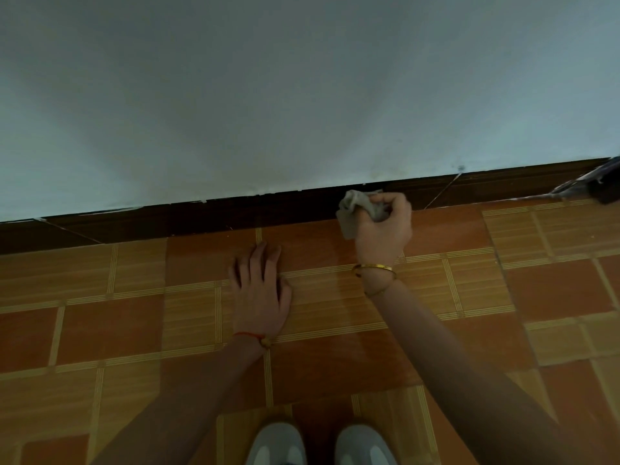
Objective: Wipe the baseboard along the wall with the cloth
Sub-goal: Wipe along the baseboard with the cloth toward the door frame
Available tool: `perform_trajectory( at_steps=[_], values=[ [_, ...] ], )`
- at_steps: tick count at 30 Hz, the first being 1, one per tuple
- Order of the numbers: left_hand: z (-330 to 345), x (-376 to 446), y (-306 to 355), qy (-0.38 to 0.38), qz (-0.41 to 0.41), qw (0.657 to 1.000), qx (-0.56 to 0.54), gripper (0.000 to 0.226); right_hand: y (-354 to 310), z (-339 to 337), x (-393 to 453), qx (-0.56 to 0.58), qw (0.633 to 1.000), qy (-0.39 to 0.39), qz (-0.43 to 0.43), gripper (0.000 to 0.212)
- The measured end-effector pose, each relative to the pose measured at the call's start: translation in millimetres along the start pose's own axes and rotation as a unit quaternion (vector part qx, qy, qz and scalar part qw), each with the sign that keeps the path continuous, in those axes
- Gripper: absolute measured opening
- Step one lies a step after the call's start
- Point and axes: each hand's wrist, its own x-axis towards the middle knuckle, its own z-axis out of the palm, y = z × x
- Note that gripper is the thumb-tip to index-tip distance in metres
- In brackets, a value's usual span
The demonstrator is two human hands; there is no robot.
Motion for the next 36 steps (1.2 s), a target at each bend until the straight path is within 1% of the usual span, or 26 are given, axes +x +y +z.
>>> perform_trajectory(
  at_steps=[5,8,10,13,15,17,19,22,23,25,28,32,36],
  values=[
    [0.9,-0.1,0.9,0.002,-0.003,1.0,0.001,0.052,13.6,-39.6,48.7,-0.008,0.988,0.143,0.058,0.022],
    [1.5,0.5,0.7,0.003,-0.002,1.0,0.002,0.052,10.8,-53.8,64.0,0.008,0.985,0.164,0.053,0.021],
    [1.5,0.1,0.7,0.002,-0.002,1.0,0.0,0.052,1.5,-50.1,55.0,0.013,0.989,0.149,0.014,0.022],
    [1.6,0.3,1.5,0.006,-0.004,1.0,-0.004,0.052,-13.7,-32.9,26.8,0.029,0.995,0.078,-0.052,0.022],
    [1.6,-0.2,1.8,0.006,-0.003,1.0,-0.005,0.052,-18.2,-25.0,15.0,0.039,0.996,0.043,-0.073,0.02],
    [1.1,-0.5,1.4,0.006,-0.003,1.0,-0.006,0.052,-16.0,-24.9,17.4,0.048,0.996,0.041,-0.065,0.021],
    [0.9,0.0,0.8,0.004,-0.001,1.0,-0.006,0.052,-5.7,-32.1,29.2,0.039,0.996,0.068,-0.051,0.023],
    [1.4,0.7,1.6,0.006,-0.002,1.0,-0.007,0.051,21.4,-48.6,58.5,-0.014,0.991,0.134,0.017,0.023],
    [1.2,0.5,2.2,0.005,-0.004,1.0,-0.006,0.051,29.8,-52.7,66.2,-0.032,0.989,0.142,0.04,0.023],
    [0.5,0.2,2.2,0.0,-0.006,1.0,-0.002,0.051,41.2,-55.0,74.5,-0.055,0.988,0.134,0.055,0.024],
    [-0.7,0.3,2.6,-0.005,-0.008,1.0,0.002,0.051,46.9,-43.2,65.3,-0.06,0.991,0.109,0.049,0.025],
    [-1.0,0.4,3.9,-0.001,-0.008,1.0,0.005,0.051,51.1,-10.7,29.1,-0.053,0.998,0.046,0.002,0.029],
    [-0.7,0.1,2.9,0.003,-0.004,1.0,0.013,0.051,47.5,-0.7,18.5,-0.048,0.998,0.022,-0.026,0.031]
  ],
)
